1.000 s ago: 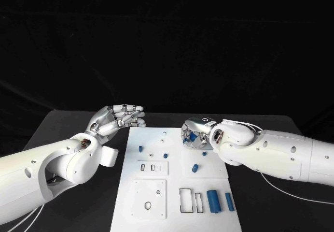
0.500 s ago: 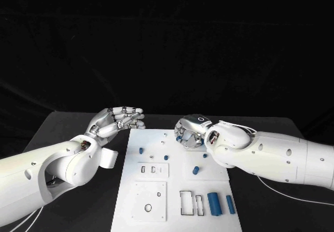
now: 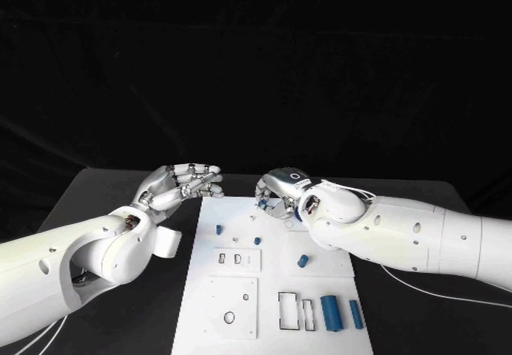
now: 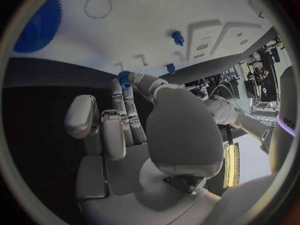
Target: Assemble the parts on the task board
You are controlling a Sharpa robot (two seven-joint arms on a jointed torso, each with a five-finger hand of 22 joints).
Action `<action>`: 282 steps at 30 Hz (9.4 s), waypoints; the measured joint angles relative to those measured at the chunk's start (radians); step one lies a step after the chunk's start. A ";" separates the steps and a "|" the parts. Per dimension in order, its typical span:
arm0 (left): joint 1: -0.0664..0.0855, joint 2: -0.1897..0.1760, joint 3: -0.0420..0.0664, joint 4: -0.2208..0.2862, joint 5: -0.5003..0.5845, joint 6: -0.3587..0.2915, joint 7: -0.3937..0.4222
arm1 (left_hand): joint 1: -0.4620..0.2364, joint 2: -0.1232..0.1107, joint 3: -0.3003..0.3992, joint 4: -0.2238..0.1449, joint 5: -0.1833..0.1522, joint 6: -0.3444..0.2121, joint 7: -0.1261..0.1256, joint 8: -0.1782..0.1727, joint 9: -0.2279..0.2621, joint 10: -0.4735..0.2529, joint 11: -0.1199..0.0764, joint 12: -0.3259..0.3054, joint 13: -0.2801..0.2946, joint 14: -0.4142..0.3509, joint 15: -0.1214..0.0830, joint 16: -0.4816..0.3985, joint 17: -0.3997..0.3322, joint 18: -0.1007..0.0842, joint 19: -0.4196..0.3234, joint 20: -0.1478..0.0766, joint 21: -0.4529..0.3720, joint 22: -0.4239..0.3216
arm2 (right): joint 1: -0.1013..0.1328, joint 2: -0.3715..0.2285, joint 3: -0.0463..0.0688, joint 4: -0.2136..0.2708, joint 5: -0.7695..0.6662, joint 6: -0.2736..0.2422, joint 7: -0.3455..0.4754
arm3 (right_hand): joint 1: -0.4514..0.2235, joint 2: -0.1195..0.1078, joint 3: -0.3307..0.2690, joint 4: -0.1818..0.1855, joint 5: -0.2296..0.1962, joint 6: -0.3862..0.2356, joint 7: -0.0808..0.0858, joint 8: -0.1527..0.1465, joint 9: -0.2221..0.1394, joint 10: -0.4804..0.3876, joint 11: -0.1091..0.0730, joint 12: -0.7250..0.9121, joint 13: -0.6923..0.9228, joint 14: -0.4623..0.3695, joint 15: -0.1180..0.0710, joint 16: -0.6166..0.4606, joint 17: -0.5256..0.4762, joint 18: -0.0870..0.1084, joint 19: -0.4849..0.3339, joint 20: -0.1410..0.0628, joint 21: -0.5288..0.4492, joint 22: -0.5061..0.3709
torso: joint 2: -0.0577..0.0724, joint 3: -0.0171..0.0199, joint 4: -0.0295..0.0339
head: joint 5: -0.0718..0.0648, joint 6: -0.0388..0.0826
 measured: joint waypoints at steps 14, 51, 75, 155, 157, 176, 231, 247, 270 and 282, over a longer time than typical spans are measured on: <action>0.000 0.003 0.000 0.000 0.000 0.002 -0.001 | 0.000 0.000 0.000 0.000 0.000 0.000 0.000 0.000 0.000 0.000 0.000 0.000 0.000 0.000 0.000 0.000 0.000 0.000 0.000 0.000 0.000 0.000 | -0.002 0.045 0.000 -0.059 0.004 0.004 -0.005 | 0.000 0.000 0.001 -0.001 0.003 -0.003 0.003 0.000 0.004 0.000 0.000 -0.007 0.000 0.000 0.000 0.000 0.005 0.000 0.004 0.004 0.000 0.003 | 0.004 -0.0038 0.0085 | 0.000 -0.004; 0.001 0.003 0.000 0.000 0.000 0.005 -0.005 | 0.000 0.000 0.000 0.000 0.000 -0.007 0.000 0.000 -0.001 0.000 0.000 -0.004 0.000 0.000 0.000 0.005 0.003 0.000 0.000 0.000 0.004 0.002 | -0.004 0.075 -0.001 -0.102 0.034 0.052 -0.001 | -0.057 -0.048 0.032 -0.006 0.007 -0.118 0.056 -0.070 0.008 -0.168 0.039 -0.006 -0.044 0.002 0.041 0.004 -0.024 0.000 -0.040 0.047 -0.032 -0.038 | 0.011 -0.0083 0.0129 | 0.004 -0.007; 0.001 -0.003 0.000 -0.012 0.000 0.005 -0.008 | 0.000 0.000 0.000 0.000 0.000 -0.007 0.000 0.000 -0.001 0.000 0.000 -0.004 0.000 0.000 0.000 0.005 0.003 0.000 0.000 0.000 0.004 0.002 | 0.012 -0.252 0.004 0.189 0.096 0.021 -0.011 | -0.071 -0.063 -0.084 0.035 0.007 -0.107 0.039 -0.118 0.000 -0.036 0.013 0.070 -0.063 -0.001 0.033 0.016 -0.016 0.000 -0.023 0.037 -0.034 -0.011 | 0.010 -0.0050 0.0054 | 0.000 -0.003; 0.001 0.013 -0.001 -0.040 0.000 0.022 -0.020 | 0.000 0.000 0.000 0.000 0.000 -0.007 0.000 0.000 0.000 0.000 0.000 -0.007 0.001 -0.004 0.004 0.009 0.012 0.000 0.000 0.000 0.011 0.005 | -0.001 -0.258 0.006 0.105 0.315 0.095 -0.101 | 0.131 0.021 -0.326 0.249 0.010 -0.181 0.011 0.062 0.037 0.157 -0.029 1.344 1.109 0.000 0.004 0.091 0.010 -0.015 0.065 0.010 0.054 0.178 | 0.011 0.0017 0.0018 | -0.010 -0.021; 0.001 0.013 -0.001 -0.040 0.000 0.022 -0.020 | 0.000 0.000 0.000 0.000 0.000 -0.007 0.000 0.000 0.000 0.000 0.000 -0.007 0.001 -0.004 0.004 0.009 0.012 0.000 0.000 0.000 0.010 0.005 | -0.002 -0.261 0.005 0.109 0.307 0.091 -0.101 | 0.131 0.021 -0.317 0.249 0.010 -0.178 0.014 0.058 0.036 0.157 -0.029 1.344 1.109 0.000 0.004 0.091 0.010 -0.015 0.068 0.007 0.054 0.180 | 0.011 0.0017 0.0020 | -0.009 -0.021; 0.000 0.016 -0.001 -0.047 0.000 0.025 -0.022 | 0.000 0.000 0.000 0.000 0.000 -0.007 0.000 0.000 0.000 0.000 0.000 -0.007 0.001 -0.004 0.004 0.009 0.012 0.000 0.000 0.000 0.010 0.005 | 0.001 -0.272 0.005 0.308 0.103 -0.002 -0.115 | 0.087 0.010 -0.287 0.252 0.006 -0.154 0.009 0.057 0.030 0.179 -0.035 1.365 1.109 0.000 -0.004 0.095 0.011 -0.031 0.075 0.000 0.070 0.201 | 0.010 0.0024 0.0021 | -0.005 -0.016; -0.001 0.026 -0.002 -0.057 0.000 0.033 -0.025 | 0.000 0.000 0.003 -0.003 0.000 -0.007 0.000 0.000 0.000 0.000 0.000 -0.007 0.002 -0.007 0.000 0.013 0.017 0.000 -0.004 0.004 0.014 0.008 | -0.046 -0.024 0.000 0.157 -0.119 -0.029 -0.235 | 0.075 -0.002 -0.272 0.242 0.008 -0.149 0.010 0.046 0.032 0.182 -0.039 1.365 1.109 0.000 -0.003 0.095 0.010 -0.031 0.082 0.000 0.073 0.208 | 0.016 0.0016 0.0038 | 0.011 -0.029; -0.001 0.026 -0.002 -0.058 0.000 0.037 -0.028 | -0.004 0.004 0.003 -0.003 0.000 -0.007 0.000 0.000 0.000 0.000 0.000 -0.007 0.001 -0.011 0.004 0.013 0.019 0.000 -0.004 0.004 0.014 0.008 | -0.048 -0.006 0.000 0.135 -0.142 -0.024 -0.241 | 0.075 -0.002 -0.269 0.239 0.009 -0.147 0.007 0.041 0.030 0.182 -0.039 1.365 1.109 0.000 -0.003 0.095 0.010 -0.031 0.082 0.000 0.073 0.208 | 0.014 0.0023 0.0027 | 0.011 -0.033; -0.001 0.027 -0.002 -0.064 0.000 0.041 -0.034 | -0.004 0.004 0.003 -0.003 0.000 -0.007 0.000 0.000 0.000 0.000 0.000 -0.012 0.001 -0.011 0.004 0.013 0.020 0.000 -0.008 0.000 0.019 0.009 | -0.052 -0.010 0.000 0.128 -0.142 -0.013 -0.230 | 0.026 -0.024 -0.386 0.256 0.013 -0.253 0.046 -0.094 -0.008 0.157 0.004 1.340 1.109 -0.001 0.020 0.095 0.011 -0.030 0.084 0.027 0.070 0.212 | 0.013 0.0016 0.0033 | 0.010 -0.037; -0.001 0.027 -0.002 -0.066 0.000 0.041 -0.036 | -0.004 0.004 0.003 -0.003 0.000 -0.007 0.000 0.000 0.000 0.000 0.000 -0.012 0.001 -0.011 0.004 0.016 0.021 0.000 -0.011 0.003 0.019 0.009 | -0.053 -0.026 -0.001 0.141 -0.117 -0.009 -0.226 | -0.014 0.029 -0.398 0.258 0.013 -0.214 0.036 -0.098 -0.004 0.165 0.000 1.346 1.109 -0.001 0.020 0.095 0.011 -0.031 0.087 0.031 0.070 0.223 | 0.013 0.0024 0.0025 | 0.012 -0.037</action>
